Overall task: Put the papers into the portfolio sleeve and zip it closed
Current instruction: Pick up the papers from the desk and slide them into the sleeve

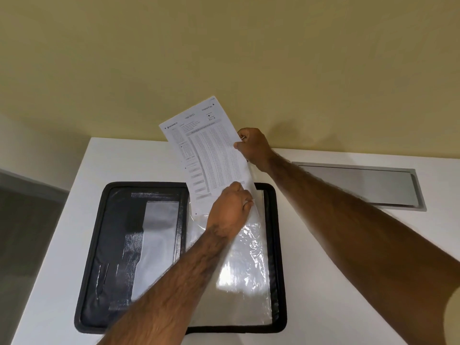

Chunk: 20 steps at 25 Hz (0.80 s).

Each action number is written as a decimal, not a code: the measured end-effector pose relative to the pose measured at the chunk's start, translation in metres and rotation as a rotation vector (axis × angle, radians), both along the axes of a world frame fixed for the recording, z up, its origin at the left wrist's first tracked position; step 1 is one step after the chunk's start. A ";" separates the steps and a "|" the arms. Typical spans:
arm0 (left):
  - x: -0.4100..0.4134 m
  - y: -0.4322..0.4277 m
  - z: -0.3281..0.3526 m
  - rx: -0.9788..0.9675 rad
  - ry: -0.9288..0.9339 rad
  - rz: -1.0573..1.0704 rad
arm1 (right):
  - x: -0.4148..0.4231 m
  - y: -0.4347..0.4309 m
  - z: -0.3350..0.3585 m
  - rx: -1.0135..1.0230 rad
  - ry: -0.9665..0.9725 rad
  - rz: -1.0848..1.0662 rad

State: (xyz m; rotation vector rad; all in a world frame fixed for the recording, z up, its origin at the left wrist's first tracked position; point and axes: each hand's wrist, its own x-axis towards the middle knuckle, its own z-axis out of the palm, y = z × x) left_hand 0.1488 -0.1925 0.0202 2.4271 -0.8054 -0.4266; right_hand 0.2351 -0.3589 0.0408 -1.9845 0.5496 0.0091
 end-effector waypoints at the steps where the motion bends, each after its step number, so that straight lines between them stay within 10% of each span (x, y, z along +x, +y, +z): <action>1: -0.002 -0.003 0.001 0.000 -0.002 0.010 | -0.001 0.000 -0.002 0.008 -0.001 -0.023; 20: -0.028 -0.013 0.028 0.057 -0.058 0.178 | -0.019 0.021 -0.019 0.004 -0.042 -0.320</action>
